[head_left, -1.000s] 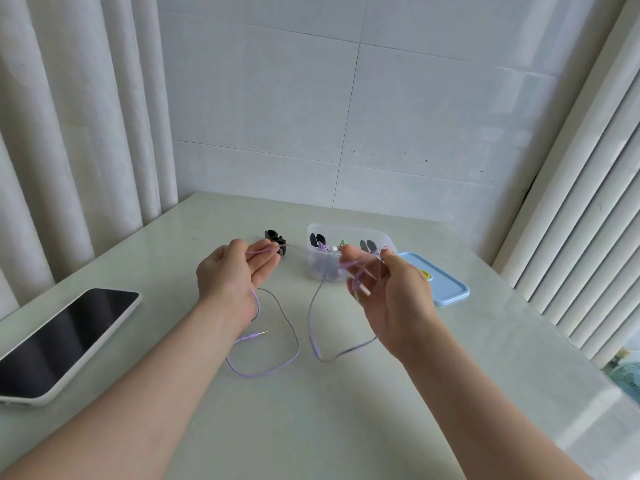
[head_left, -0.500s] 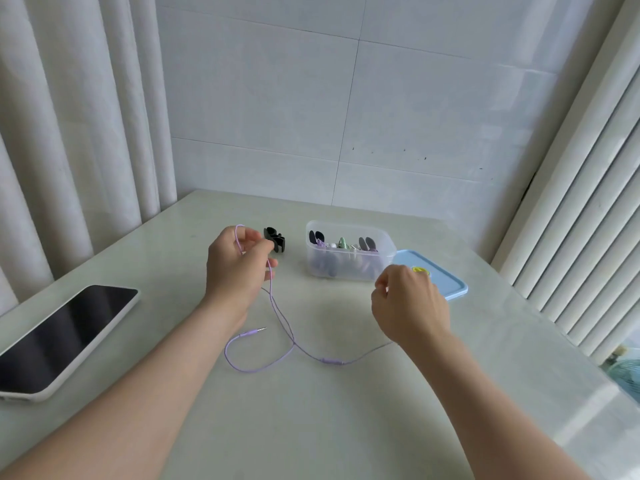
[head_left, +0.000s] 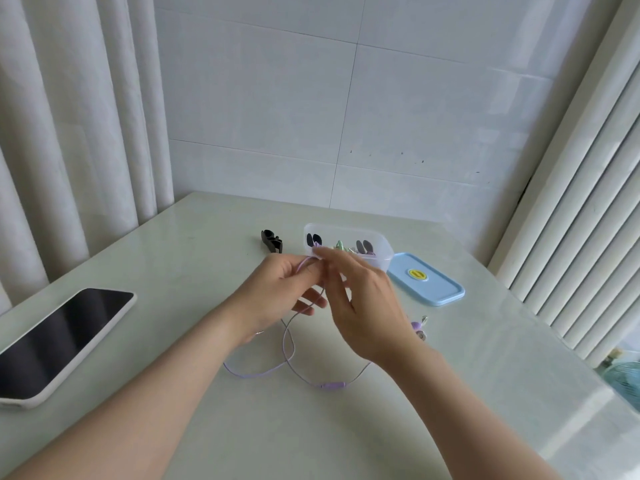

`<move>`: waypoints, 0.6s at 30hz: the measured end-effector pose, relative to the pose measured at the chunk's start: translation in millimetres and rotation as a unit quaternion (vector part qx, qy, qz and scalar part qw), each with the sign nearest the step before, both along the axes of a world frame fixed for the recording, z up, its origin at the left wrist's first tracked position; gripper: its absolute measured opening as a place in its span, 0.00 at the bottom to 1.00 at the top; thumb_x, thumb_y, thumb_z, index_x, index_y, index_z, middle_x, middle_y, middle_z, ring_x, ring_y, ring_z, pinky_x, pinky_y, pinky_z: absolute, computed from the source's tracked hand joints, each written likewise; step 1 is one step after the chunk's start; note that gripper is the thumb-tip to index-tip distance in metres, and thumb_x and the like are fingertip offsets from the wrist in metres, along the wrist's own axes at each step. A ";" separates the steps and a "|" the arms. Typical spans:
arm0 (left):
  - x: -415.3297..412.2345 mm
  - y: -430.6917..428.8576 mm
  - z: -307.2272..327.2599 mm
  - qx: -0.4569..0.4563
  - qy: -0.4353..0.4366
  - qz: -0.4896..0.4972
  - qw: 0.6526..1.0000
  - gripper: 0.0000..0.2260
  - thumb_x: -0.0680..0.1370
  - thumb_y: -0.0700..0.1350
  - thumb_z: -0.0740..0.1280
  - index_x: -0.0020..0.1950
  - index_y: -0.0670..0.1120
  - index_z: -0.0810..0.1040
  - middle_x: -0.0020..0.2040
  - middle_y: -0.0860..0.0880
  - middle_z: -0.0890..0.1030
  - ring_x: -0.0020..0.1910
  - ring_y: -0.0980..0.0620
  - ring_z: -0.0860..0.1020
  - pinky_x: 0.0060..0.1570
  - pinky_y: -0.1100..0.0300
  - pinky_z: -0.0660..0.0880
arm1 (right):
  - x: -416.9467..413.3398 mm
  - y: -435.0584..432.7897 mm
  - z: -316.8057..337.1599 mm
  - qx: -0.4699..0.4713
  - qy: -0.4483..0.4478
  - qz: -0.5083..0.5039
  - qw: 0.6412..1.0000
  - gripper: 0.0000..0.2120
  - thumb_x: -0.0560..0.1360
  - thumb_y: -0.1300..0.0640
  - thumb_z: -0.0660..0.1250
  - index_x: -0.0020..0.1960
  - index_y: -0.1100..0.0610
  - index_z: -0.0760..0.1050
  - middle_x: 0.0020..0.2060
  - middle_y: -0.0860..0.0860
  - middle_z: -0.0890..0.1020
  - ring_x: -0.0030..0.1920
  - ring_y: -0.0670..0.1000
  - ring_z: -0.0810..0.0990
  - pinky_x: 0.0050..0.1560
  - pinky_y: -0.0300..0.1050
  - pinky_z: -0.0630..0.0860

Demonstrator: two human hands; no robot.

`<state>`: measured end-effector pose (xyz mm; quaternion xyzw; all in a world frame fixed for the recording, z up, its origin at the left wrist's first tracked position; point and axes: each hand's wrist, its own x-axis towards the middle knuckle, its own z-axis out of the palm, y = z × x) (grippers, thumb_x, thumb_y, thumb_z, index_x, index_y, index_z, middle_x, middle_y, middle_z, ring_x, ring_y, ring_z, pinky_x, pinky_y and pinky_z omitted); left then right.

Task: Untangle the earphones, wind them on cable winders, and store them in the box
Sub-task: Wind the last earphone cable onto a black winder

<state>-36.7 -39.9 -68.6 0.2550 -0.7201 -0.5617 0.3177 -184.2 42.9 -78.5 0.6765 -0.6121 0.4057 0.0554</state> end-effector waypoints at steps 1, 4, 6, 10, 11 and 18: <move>0.6 -0.3 0.5 0.001 0.001 -0.001 1.000 0.16 0.86 0.49 0.63 0.53 0.40 0.85 0.50 0.44 0.87 0.43 0.48 0.85 0.47 0.51 0.80 | 0.0 -0.3 -0.7 -0.012 0.014 0.005 1.000 0.16 0.85 0.58 0.60 0.71 0.50 0.76 0.55 0.46 0.84 0.53 0.46 0.80 0.55 0.46 0.78; 4.1 -2.3 1.8 0.007 -0.004 0.005 1.000 0.15 0.87 0.47 0.62 0.53 0.41 0.86 0.51 0.43 0.88 0.46 0.42 0.86 0.50 0.48 0.80 | -6.6 -3.0 0.1 -0.034 0.006 -0.016 0.999 0.11 0.85 0.56 0.65 0.63 0.50 0.82 0.50 0.43 0.85 0.50 0.43 0.80 0.52 0.43 0.78; 4.8 -3.6 1.3 0.004 -0.018 0.002 1.000 0.15 0.87 0.46 0.62 0.53 0.42 0.87 0.51 0.45 0.88 0.49 0.40 0.86 0.51 0.49 0.80 | -9.3 -3.0 0.2 -0.002 -0.029 -0.017 0.999 0.11 0.84 0.54 0.67 0.64 0.48 0.81 0.50 0.41 0.84 0.51 0.41 0.81 0.52 0.42 0.79; 4.6 -3.0 -2.0 -0.085 -0.084 -0.007 0.993 0.11 0.79 0.47 0.67 0.40 0.46 0.84 0.37 0.51 0.83 0.39 0.51 0.80 0.46 0.51 0.76 | -4.0 -1.5 0.6 0.035 -0.059 -0.007 0.998 0.08 0.81 0.50 0.70 0.59 0.43 0.84 0.50 0.41 0.83 0.52 0.42 0.83 0.50 0.43 0.81; 5.0 -2.7 -2.8 -0.110 -0.105 -0.006 0.988 0.09 0.75 0.47 0.67 0.37 0.46 0.82 0.32 0.52 0.78 0.35 0.52 0.74 0.42 0.53 0.72 | -2.5 -0.6 2.9 0.024 -0.072 -0.014 0.997 0.05 0.79 0.49 0.73 0.53 0.43 0.86 0.47 0.41 0.84 0.50 0.41 0.83 0.48 0.42 0.80; 0.4 -9.5 -9.7 -0.207 -0.099 0.137 0.963 0.09 0.76 0.41 0.71 0.42 0.53 0.87 0.39 0.61 0.85 0.40 0.62 0.80 0.41 0.74 0.71 | 4.7 3.7 26.7 -0.053 -0.552 0.028 0.832 0.07 0.82 0.60 0.66 0.49 0.63 0.78 0.47 0.58 0.87 0.49 0.54 0.89 0.53 0.48 0.83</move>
